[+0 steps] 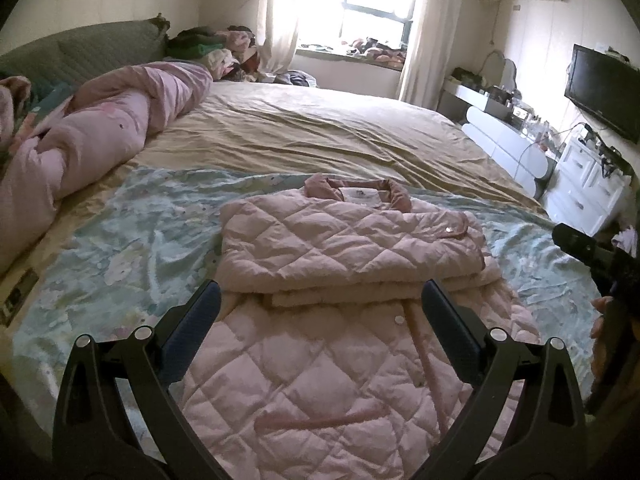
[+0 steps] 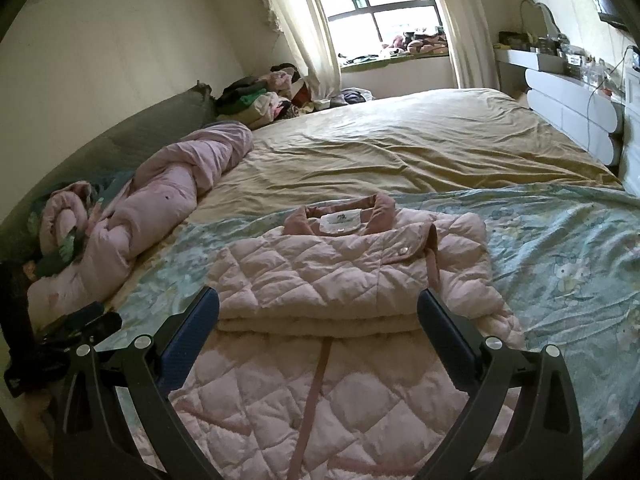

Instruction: Fold large clothes

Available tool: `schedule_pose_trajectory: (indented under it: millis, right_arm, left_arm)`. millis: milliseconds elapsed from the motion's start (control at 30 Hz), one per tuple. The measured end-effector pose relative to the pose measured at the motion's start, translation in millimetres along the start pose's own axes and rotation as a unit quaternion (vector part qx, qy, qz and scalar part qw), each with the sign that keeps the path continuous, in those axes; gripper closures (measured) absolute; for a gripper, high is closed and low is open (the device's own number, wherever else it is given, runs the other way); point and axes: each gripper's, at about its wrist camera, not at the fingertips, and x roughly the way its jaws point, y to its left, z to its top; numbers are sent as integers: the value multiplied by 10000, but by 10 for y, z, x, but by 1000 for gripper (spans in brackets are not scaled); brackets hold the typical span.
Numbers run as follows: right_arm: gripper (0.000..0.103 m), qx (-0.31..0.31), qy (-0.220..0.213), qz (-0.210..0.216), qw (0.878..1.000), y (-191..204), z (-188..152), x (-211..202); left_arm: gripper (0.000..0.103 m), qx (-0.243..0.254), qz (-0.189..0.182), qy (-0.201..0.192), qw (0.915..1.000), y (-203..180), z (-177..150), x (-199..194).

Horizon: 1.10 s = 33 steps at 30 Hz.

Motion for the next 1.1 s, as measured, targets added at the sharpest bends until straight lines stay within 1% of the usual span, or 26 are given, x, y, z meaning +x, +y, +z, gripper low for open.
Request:
schedule_pose_trajectory:
  millis: [267, 600, 933, 1100]
  right_arm:
    - [4, -63, 45, 98, 9999, 40, -162, -153]
    - [4, -156, 132, 122, 9997, 44, -366, -269]
    - [4, -115, 217, 111, 9996, -67, -562, -375]
    - [4, -129, 291, 45, 9995, -125, -659, -420]
  left_arm:
    - [9, 83, 122, 39, 9999, -30, -187, -130]
    - [9, 211, 292, 130, 9993, -50, -433, -218]
    - [9, 254, 361, 220, 9988, -34, -642, -273]
    - [9, 277, 427, 334, 9981, -4, -775, -274]
